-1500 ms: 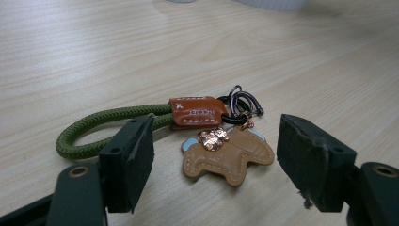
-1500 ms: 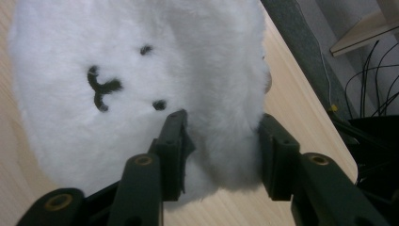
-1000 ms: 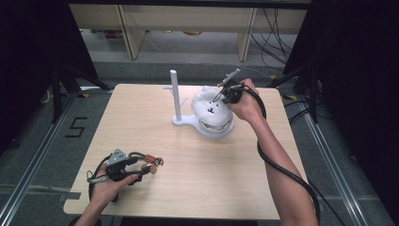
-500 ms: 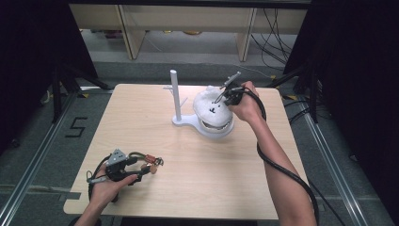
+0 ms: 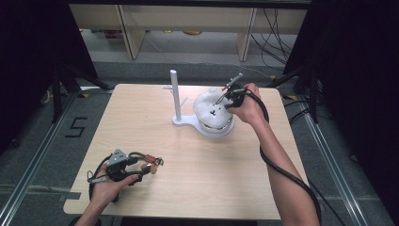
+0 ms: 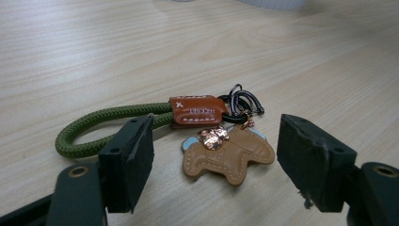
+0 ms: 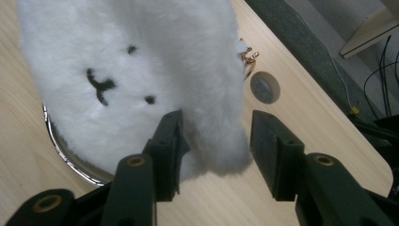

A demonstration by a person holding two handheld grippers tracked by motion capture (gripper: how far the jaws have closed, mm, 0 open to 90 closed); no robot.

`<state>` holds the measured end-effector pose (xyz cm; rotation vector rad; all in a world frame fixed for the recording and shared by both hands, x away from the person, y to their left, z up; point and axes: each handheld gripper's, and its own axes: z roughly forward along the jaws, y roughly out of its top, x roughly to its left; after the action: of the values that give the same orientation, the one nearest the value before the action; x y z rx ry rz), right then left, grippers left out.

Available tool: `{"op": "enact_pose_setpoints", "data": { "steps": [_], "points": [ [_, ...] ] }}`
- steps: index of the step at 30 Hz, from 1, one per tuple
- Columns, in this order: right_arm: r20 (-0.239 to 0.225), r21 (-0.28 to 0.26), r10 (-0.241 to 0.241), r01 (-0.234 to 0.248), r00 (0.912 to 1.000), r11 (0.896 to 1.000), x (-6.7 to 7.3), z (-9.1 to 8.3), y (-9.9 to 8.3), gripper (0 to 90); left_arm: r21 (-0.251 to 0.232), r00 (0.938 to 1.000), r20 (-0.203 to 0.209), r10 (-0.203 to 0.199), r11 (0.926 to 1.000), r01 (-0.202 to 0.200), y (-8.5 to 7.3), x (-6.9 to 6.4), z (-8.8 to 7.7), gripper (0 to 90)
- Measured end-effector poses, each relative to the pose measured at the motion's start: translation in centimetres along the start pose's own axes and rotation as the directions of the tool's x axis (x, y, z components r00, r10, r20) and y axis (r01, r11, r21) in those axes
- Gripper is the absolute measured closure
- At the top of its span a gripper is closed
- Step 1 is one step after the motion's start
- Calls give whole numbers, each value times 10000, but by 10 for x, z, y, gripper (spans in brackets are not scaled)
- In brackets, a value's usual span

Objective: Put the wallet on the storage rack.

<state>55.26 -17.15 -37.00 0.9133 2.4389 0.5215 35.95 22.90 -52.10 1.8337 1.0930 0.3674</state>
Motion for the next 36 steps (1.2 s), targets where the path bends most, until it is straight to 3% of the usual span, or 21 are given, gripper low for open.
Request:
{"op": "enact_pose_setpoints", "data": {
  "steps": [3,12,13,23,31,36],
  "points": [
    [-112,-78,404,-405,9991,9991,1,-4,-2,510,81,10000,-90,21,10000,-20,1,0,-1,272],
    [-544,-290,1012,-1029,9934,9943,0,-15,-10,477,8,10000,-32,-10,10000,10,2,0,-1,269],
    [-426,-276,1090,-1102,9931,9935,0,-16,-11,473,11,10000,-36,0,10000,0,2,0,-1,269],
    [-760,-659,1486,-1537,9860,9859,3,-27,-26,458,-53,9998,-175,-69,10000,68,4,0,-1,269],
    [-867,-699,1713,-1776,9814,9816,8,-34,-54,456,-98,9995,-268,-157,9998,155,5,2,-2,271],
    [-1035,-445,2174,-2229,9706,9738,12,-36,-76,457,-123,9995,-235,-223,9997,220,5,2,-2,272]
  ]
}}
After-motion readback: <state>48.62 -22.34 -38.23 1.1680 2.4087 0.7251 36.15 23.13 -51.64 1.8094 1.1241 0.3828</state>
